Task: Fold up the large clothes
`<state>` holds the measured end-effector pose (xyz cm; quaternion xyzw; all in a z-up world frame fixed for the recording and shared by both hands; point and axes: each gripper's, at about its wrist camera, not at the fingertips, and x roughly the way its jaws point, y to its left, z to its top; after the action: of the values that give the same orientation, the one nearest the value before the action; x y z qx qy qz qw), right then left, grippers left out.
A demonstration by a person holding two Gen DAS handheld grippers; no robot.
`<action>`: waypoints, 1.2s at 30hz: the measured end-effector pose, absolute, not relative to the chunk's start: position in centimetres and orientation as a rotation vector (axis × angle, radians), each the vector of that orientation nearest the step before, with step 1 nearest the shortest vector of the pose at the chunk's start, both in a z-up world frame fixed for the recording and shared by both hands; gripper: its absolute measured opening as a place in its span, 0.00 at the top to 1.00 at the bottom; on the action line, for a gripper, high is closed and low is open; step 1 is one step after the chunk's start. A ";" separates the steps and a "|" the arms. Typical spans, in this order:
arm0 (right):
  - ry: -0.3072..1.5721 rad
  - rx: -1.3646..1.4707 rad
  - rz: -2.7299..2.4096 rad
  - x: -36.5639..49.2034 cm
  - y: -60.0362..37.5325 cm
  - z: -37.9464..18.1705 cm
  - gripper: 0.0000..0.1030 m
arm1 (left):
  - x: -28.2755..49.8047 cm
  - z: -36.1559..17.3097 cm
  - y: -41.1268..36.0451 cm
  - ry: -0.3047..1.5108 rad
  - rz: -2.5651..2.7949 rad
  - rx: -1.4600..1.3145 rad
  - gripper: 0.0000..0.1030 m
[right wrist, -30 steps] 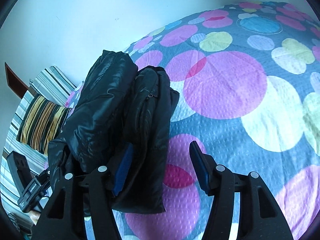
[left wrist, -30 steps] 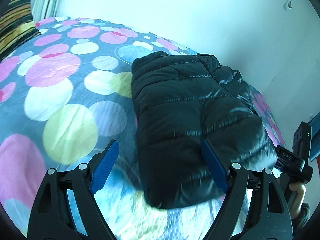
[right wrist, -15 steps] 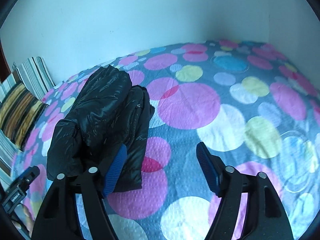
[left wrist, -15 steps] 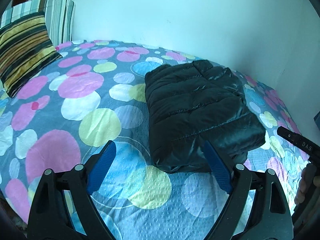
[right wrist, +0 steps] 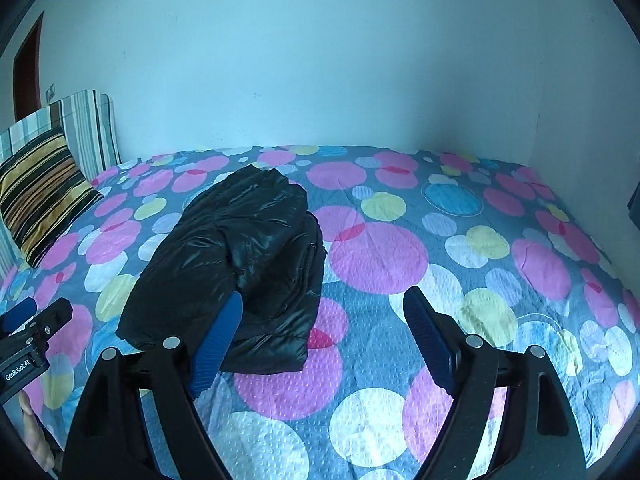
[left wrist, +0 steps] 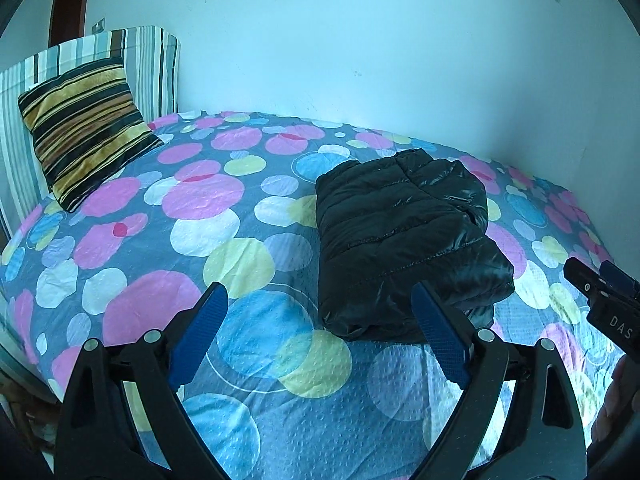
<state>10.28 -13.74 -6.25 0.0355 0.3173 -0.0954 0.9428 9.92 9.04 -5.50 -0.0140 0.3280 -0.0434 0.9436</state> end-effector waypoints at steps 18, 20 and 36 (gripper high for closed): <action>0.637 0.071 -0.179 9.1 -13.0 -6.3 0.21 | 8.6 -5.6 7.4 0.656 -0.087 0.018 0.09; 0.635 0.073 -0.178 9.0 -12.9 -6.2 0.21 | 8.5 -5.6 7.5 0.657 -0.086 0.016 0.09; 0.629 0.071 -0.177 8.8 -12.7 -6.0 0.21 | 7.7 -5.3 7.3 0.629 -0.061 0.031 0.09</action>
<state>8.77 -12.72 -5.96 0.0349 0.3087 -0.0867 0.9465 7.74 7.33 -5.31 0.0150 0.3093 -0.0302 0.9504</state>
